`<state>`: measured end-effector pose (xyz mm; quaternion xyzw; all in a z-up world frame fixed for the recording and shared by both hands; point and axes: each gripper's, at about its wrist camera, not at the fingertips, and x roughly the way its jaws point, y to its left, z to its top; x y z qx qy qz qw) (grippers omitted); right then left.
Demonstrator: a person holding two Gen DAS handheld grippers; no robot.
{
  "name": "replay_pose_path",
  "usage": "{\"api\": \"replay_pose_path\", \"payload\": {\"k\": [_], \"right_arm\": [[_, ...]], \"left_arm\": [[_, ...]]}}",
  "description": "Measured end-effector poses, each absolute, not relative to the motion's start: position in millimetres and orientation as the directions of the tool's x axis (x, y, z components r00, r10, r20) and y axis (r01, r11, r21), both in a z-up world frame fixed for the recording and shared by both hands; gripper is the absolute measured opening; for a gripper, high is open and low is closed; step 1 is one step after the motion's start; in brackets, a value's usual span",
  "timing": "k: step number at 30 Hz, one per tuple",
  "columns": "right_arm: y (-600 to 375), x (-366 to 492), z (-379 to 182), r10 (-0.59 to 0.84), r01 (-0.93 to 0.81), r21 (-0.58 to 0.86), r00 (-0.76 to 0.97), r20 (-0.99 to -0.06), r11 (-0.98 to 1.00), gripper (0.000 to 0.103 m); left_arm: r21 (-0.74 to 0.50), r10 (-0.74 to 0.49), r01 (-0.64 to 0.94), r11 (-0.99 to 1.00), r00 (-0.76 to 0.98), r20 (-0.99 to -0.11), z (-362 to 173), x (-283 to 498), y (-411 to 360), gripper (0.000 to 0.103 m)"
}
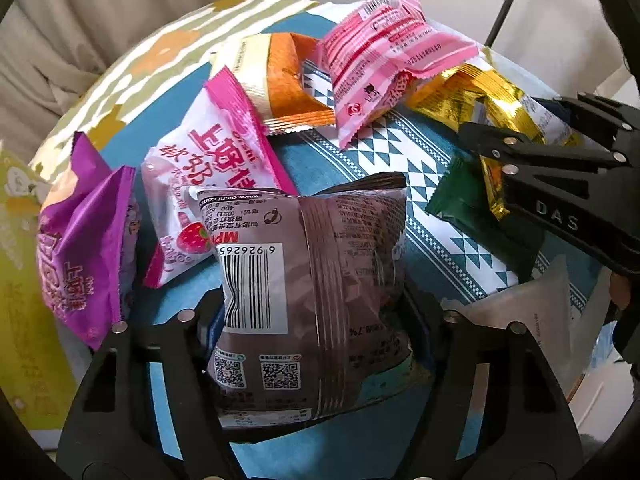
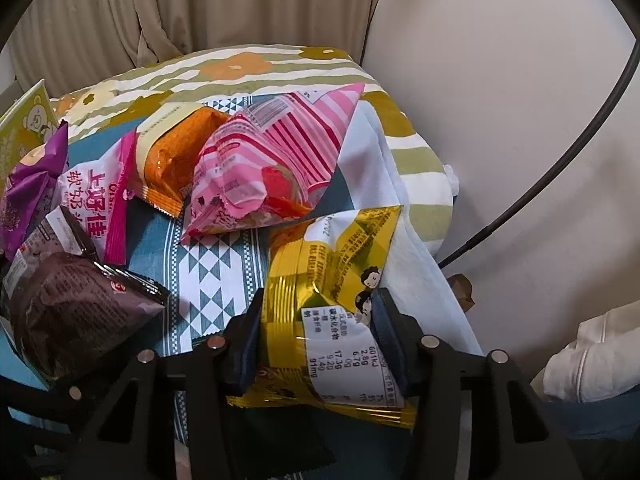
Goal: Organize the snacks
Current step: 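Grasp the brown packet with the left tool while the right tool grasps the gold packet, then carry both packets over the yellow box and open both tools to drop them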
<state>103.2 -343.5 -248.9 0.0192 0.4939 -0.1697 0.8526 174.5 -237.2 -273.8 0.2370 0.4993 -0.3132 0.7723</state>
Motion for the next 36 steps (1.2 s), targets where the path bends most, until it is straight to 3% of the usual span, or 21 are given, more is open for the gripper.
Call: {"api": "replay_pose_path", "payload": {"k": [10, 21, 29, 36], "right_arm": [[-338.4, 78.8, -224.9, -0.258, 0.323, -0.104, 0.482, -0.837, 0.941, 0.046], [-333.2, 45.9, -152.5, -0.233, 0.271, -0.087, 0.569, -0.789, 0.959, 0.046], [-298.4, 62.1, -78.6, -0.086, 0.079, -0.042, 0.711, -0.698, 0.996, 0.046], [-229.9, 105.7, -49.4, 0.079, -0.072, 0.038, 0.750, -0.657, 0.997, 0.047]], "left_arm": [[0.045, -0.264, 0.676, 0.735, 0.347, -0.900, -244.4, 167.0, -227.2, 0.064], [-0.017, -0.311, 0.550, 0.835, 0.446, -0.839, -156.4, 144.1, -196.0, 0.063], [-0.043, -0.271, 0.378, 0.925, 0.577, -0.770, -90.9, 151.9, -135.2, 0.063], [-0.036, -0.199, 0.262, 0.965, 0.630, -0.751, -67.9, 179.0, -50.9, 0.063]]}}
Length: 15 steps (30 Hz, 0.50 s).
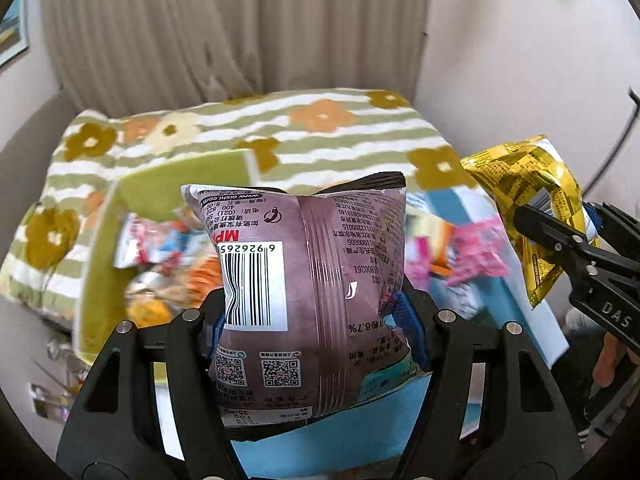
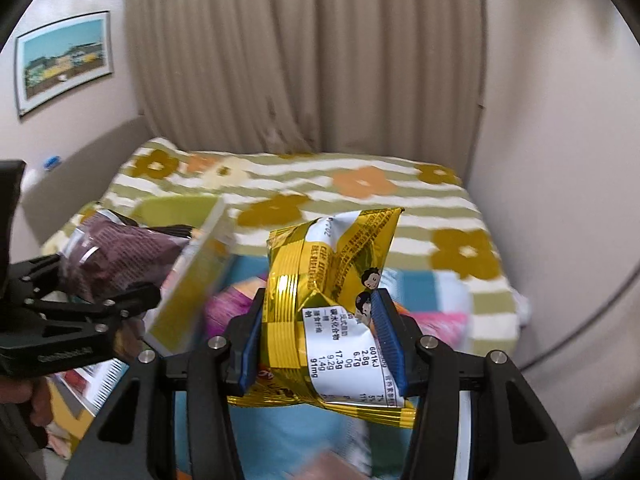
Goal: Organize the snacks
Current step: 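Carry both packets over the yellow box and open both tools to drop them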
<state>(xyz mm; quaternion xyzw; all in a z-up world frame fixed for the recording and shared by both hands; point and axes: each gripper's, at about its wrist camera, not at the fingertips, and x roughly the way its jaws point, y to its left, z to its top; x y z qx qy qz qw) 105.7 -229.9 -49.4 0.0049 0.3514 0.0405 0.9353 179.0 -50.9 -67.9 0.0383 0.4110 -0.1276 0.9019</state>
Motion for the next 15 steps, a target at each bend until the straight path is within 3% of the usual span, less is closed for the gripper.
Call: {"api": "replay_pose_path", "payload": {"k": [7, 15], "right_arm": [[-147.6, 156.0, -49.5, 0.210, -0.182, 0.110, 0.734, -0.646, 0.977, 0.047], [-73.5, 200.0, -68.6, 0.276, -0.233, 0.158, 0.674, -0.685, 0.960, 0.047]], "left_arm": [[-0.016, -0.125, 0.176, 0.984, 0.634, -0.763, -67.0, 210.3, 38.5, 0.063], [-0.041, -0.110, 0.132, 0.990, 0.568, -0.816, -108.5, 238.8, 114.7, 0.064]]}}
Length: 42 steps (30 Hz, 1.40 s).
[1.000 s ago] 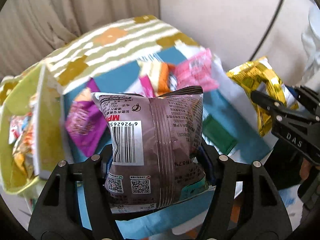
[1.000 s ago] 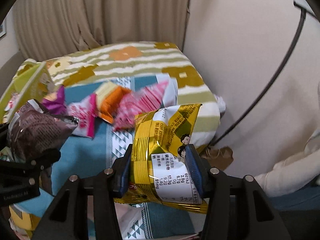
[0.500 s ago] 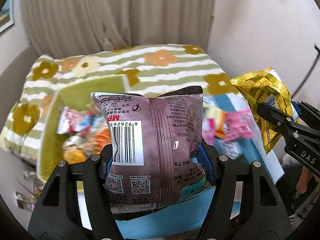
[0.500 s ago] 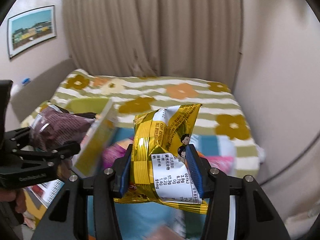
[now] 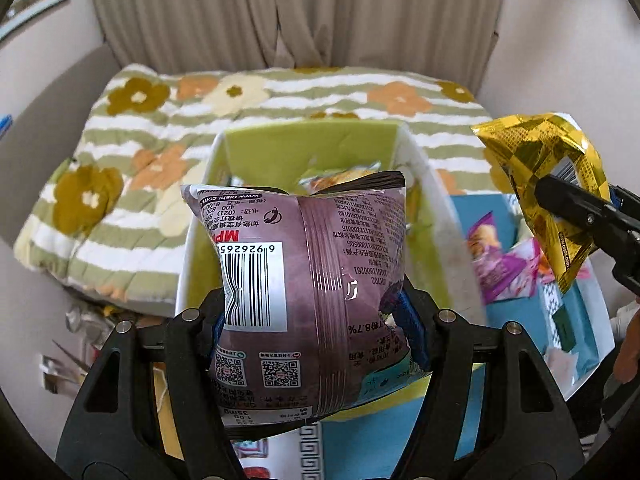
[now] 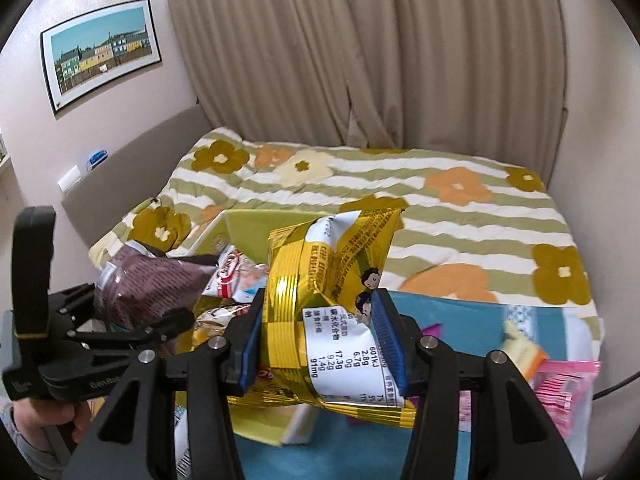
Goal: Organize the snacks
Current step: 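Carry both packets over the yellow box and open both tools to drop them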
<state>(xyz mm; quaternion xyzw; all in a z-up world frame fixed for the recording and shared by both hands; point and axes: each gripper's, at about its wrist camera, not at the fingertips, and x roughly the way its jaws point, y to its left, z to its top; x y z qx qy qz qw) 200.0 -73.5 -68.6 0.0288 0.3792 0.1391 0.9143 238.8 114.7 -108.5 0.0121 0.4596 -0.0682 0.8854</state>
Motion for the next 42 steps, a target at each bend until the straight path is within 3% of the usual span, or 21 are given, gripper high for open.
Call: {"api": "replay_pose_path", "payload": {"k": [1, 3, 4, 15, 26, 28, 29, 30, 31, 42], "right_arm": [[-68.2, 202.5, -72.2, 0.280, -0.235, 0.161, 0.666, -0.692, 0.959, 0.047], [-58.7, 207.6, -78.9, 0.283, -0.236, 0.166, 0.649, -0.706, 0.957, 0.047], [-52.1, 210.1, -83.8, 0.284, -0.237, 0.168, 0.638, -0.716, 0.957, 0.047], [-31.1, 219.3, -98.6, 0.317, -0.216, 0.232, 0.591, -0.742, 0.948, 0.047], [-14.7, 226.8, -123.9, 0.338, -0.178, 0.288, 0.542, -0.769, 0.941, 0.048], [-13.2, 226.2, -127.0, 0.350, -0.175, 0.304, 0.540, -0.766, 0.936, 0.053], [-13.2, 226.0, -127.2, 0.354, -0.178, 0.308, 0.543, -0.762, 0.935, 0.068], [-12.5, 225.5, -127.2, 0.355, -0.182, 0.306, 0.546, -0.759, 0.934, 0.092], [-13.3, 224.4, -126.8, 0.354, -0.187, 0.301, 0.552, -0.755, 0.935, 0.101], [-15.6, 212.7, -125.0, 0.301, -0.196, 0.230, 0.583, -0.755, 0.953, 0.103]], "left_arm": [[-0.044, -0.110, 0.129, 0.991, 0.567, -0.816, -113.2, 241.4, 120.1, 0.066], [-0.029, -0.096, 0.124, 0.992, 0.571, -0.816, -120.4, 246.3, 129.5, 0.084], [-0.018, -0.084, 0.120, 0.993, 0.571, -0.816, -122.5, 247.2, 130.8, 0.102], [-0.088, -0.129, 0.099, 0.991, 0.569, -0.812, -122.2, 235.7, 155.7, 0.103], [-0.066, -0.127, 0.132, 0.989, 0.540, -0.832, -130.6, 249.0, 167.7, 0.102], [-0.065, -0.128, 0.135, 0.989, 0.541, -0.831, -131.4, 249.8, 167.9, 0.102], [-0.065, -0.130, 0.137, 0.988, 0.541, -0.831, -132.1, 249.3, 168.9, 0.102], [-0.064, -0.129, 0.137, 0.988, 0.539, -0.832, -133.2, 249.4, 169.4, 0.102], [-0.063, -0.127, 0.136, 0.989, 0.536, -0.834, -133.9, 248.9, 168.5, 0.102], [-0.071, -0.127, 0.124, 0.990, 0.539, -0.833, -134.6, 241.0, 170.2, 0.102]]}}
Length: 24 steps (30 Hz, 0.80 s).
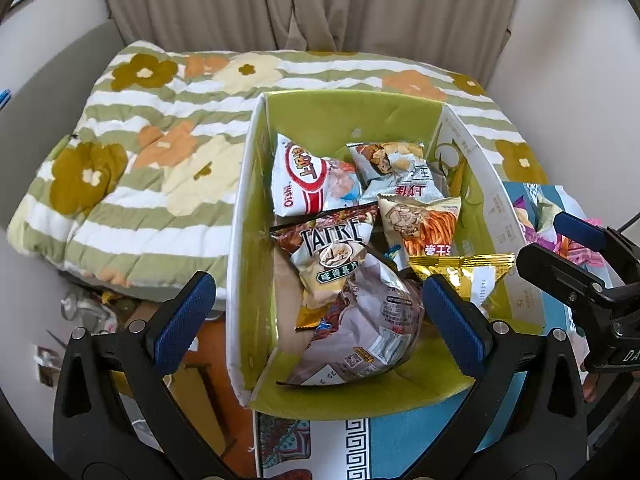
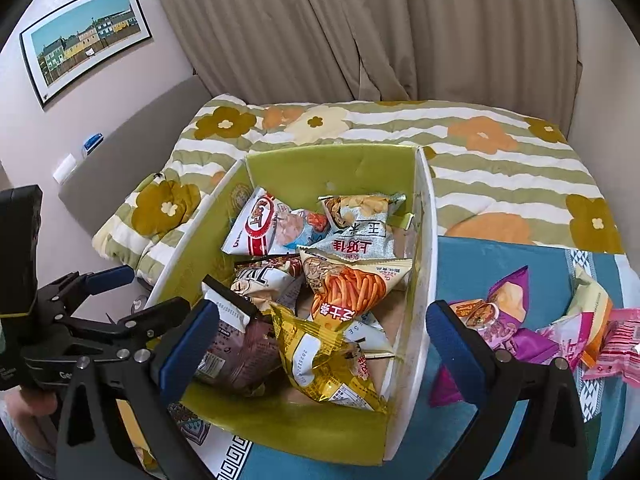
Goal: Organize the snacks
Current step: 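Carry both packets over the yellow box and open both tools to drop them, then withdraw both tools from the box and move toward the pale pink and green packets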
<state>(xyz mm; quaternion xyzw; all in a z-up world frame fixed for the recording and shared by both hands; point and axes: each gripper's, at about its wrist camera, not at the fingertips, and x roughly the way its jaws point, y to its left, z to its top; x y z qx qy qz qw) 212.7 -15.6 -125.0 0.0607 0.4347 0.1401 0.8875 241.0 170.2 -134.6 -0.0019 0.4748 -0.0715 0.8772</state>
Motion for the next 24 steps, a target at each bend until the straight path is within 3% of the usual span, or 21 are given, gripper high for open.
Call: {"api": "replay_pose_path", "payload": {"k": [16, 24], "right_arm": [[-53.7, 171.2, -75.8, 0.278, -0.206, 0.188, 0.655, -0.702, 0.960, 0.103], [-111.4, 131.8, -51.9, 0.241, -0.178, 0.163, 0.702, -0.670, 0.970, 0.103]], "left_arm": [[-0.027, -0.075, 0.086, 0.996, 0.628, -0.774, -78.2, 188.3, 133.0, 0.102], [-0.060, -0.110, 0.099, 0.993, 0.650, -0.752, -61.1, 148.5, 77.2, 0.102]]}}
